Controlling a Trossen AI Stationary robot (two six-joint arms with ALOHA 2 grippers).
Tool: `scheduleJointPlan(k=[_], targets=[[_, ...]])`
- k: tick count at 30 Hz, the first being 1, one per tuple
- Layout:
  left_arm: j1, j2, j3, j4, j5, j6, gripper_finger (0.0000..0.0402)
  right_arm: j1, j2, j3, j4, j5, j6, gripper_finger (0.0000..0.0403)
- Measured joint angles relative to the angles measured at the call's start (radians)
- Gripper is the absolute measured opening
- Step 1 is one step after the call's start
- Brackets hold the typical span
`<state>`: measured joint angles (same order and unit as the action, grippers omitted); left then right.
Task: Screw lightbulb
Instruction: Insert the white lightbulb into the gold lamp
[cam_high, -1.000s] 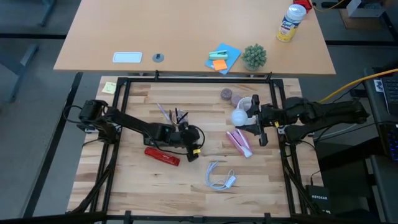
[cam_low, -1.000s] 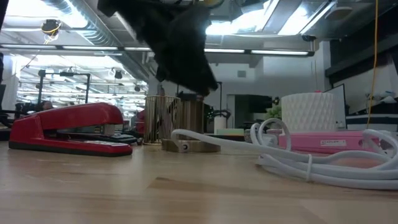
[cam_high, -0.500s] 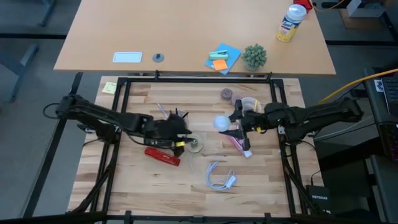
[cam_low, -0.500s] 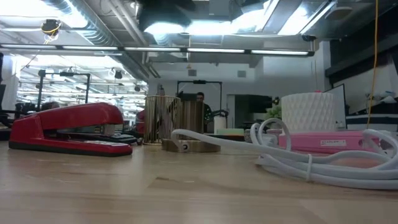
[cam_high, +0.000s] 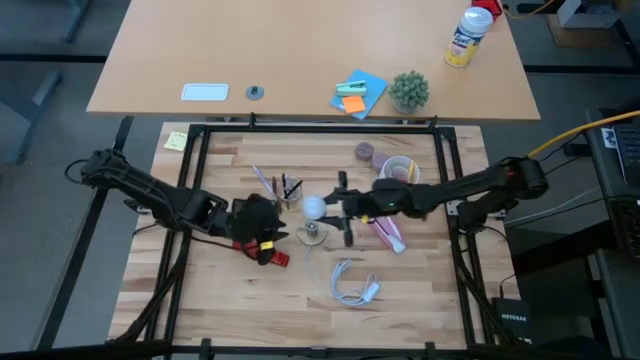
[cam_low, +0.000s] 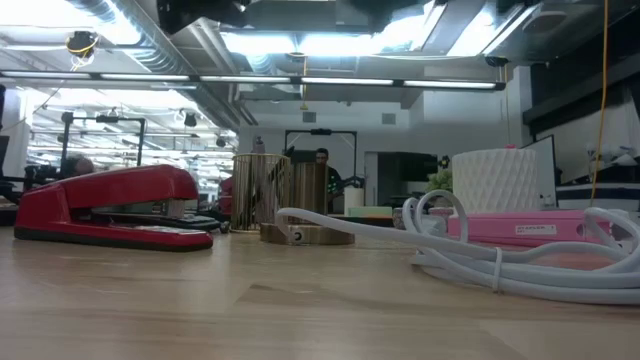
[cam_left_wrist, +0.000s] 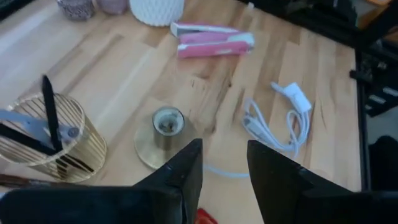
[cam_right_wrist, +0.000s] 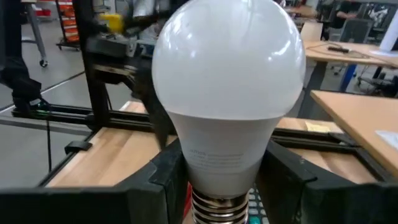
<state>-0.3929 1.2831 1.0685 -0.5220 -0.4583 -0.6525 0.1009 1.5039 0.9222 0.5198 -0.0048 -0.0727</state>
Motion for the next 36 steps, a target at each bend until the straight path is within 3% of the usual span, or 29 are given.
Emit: scheduleJointPlan(k=[10, 17, 24, 36], targets=[[-0.022, 0.001, -0.073, 0.009, -0.018, -0.156, 0.0082, -0.097, 0.13, -0.018, 0.209, -0.173, 0.043, 0.0158], [-0.018, 0.001, -0.134, 0.017, -0.079, -0.33, 0.0079, -0.195, 0.13, -0.218, 0.541, -0.268, 0.122, 0.0158], [-0.005, 0.006, -0.21, 0.242, -0.24, -0.35, 0.0079, -0.182, 0.139, -0.341, 0.645, -0.267, 0.137, 0.0158], [0.034, 0.099, -0.263, 0.412, -0.245, -0.286, 0.0081, -0.108, 0.368, -0.277, 0.823, -0.24, 0.151, 0.0158]])
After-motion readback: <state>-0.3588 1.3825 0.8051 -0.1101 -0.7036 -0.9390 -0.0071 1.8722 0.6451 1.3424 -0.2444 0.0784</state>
